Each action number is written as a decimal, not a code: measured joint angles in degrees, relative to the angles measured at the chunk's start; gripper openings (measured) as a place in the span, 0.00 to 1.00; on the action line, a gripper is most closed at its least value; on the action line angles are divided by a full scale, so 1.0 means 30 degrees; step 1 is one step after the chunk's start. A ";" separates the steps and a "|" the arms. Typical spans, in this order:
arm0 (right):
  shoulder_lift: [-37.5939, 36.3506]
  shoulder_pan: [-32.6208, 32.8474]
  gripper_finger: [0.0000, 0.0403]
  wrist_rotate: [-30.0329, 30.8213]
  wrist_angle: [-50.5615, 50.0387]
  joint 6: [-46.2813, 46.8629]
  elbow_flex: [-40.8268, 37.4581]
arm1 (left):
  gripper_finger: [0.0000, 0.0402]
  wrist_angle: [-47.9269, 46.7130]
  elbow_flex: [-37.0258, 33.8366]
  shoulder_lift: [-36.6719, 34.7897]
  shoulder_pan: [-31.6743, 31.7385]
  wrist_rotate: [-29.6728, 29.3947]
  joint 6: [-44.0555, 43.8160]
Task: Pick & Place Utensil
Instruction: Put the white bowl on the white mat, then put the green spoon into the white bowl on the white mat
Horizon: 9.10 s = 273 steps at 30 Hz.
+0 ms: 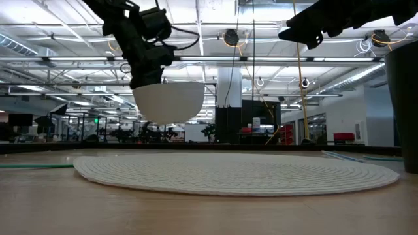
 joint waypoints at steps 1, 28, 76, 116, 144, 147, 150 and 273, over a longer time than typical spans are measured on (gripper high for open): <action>0.0007 0.0002 0.59 0.0000 -0.0005 0.0000 0.0000 | 0.01 -0.0094 0.0184 0.0000 -0.0301 -0.0352 -0.0097; 0.0000 -0.0005 0.59 0.0007 0.0203 -0.0173 0.0000 | 0.01 0.2743 0.0792 0.1750 -0.7985 -0.0612 -0.2280; 0.0007 -0.0002 0.59 0.0000 0.0264 -0.0120 -0.0517 | 0.02 0.2065 0.1571 0.5724 -0.7176 0.0707 -0.2886; 0.0007 0.0001 0.59 -0.0059 0.0115 0.0099 -0.0532 | 0.59 -0.0142 0.1555 0.1141 -0.6497 -0.1036 -0.1573; 0.0000 -0.0002 0.59 -0.0066 -0.1031 -0.0644 -0.0532 | 0.59 -0.4914 -0.3890 -0.3954 -1.5737 -0.6931 -1.7347; 0.0000 0.0002 0.59 -0.0023 -0.1038 -0.1094 -0.0532 | 0.59 -0.3787 -0.4698 -0.3949 -1.6399 -0.6925 -1.8196; -0.0003 -0.0003 0.59 0.0000 -0.1032 -0.1590 -0.0532 | 0.59 -0.2635 -0.5361 -0.3949 -1.6852 -0.6701 -1.9051; -0.0007 0.0002 0.59 -0.0073 -0.1659 -0.1115 -0.0532 | 0.07 -0.4568 -0.3466 0.5169 -1.9161 -0.3348 -2.6050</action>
